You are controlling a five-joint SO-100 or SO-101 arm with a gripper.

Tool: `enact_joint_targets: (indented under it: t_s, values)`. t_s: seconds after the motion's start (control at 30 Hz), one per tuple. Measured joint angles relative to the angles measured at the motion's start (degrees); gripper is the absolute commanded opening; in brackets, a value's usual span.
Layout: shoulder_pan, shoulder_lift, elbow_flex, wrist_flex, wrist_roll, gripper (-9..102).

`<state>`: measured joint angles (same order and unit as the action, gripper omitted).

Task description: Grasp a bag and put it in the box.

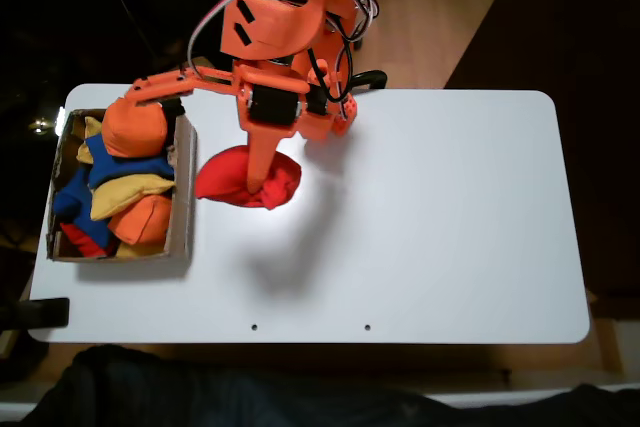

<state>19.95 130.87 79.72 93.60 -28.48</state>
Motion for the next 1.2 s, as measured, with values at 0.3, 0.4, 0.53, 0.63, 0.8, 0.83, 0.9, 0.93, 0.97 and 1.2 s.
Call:
enact_joint_targets:
  t_s: [0.3, 0.4, 0.53, 0.63, 0.8, 0.83, 0.9, 0.93, 0.97, 1.2]
  values:
    - [9.67, -2.99, -0.44, -2.72, -0.18, 0]
    - [12.66, -4.39, -0.44, -4.48, -0.18, 0]
    - [16.26, -6.59, -0.44, -7.21, -0.18, 0]
    - [18.90, -8.44, -0.44, -9.05, -0.09, 0]
    - [22.85, -11.60, -0.44, -12.57, 0.35, 0]
    - [23.64, -12.30, -0.44, -13.27, 0.62, 0]
    - [25.05, -13.54, -0.97, -14.59, 0.70, 0]
    - [25.75, -14.24, -1.14, -15.12, 0.70, 0]
    - [26.46, -14.94, -1.41, -15.64, 0.70, 0]
    - [30.32, -18.98, -4.04, -18.37, 1.23, 0]
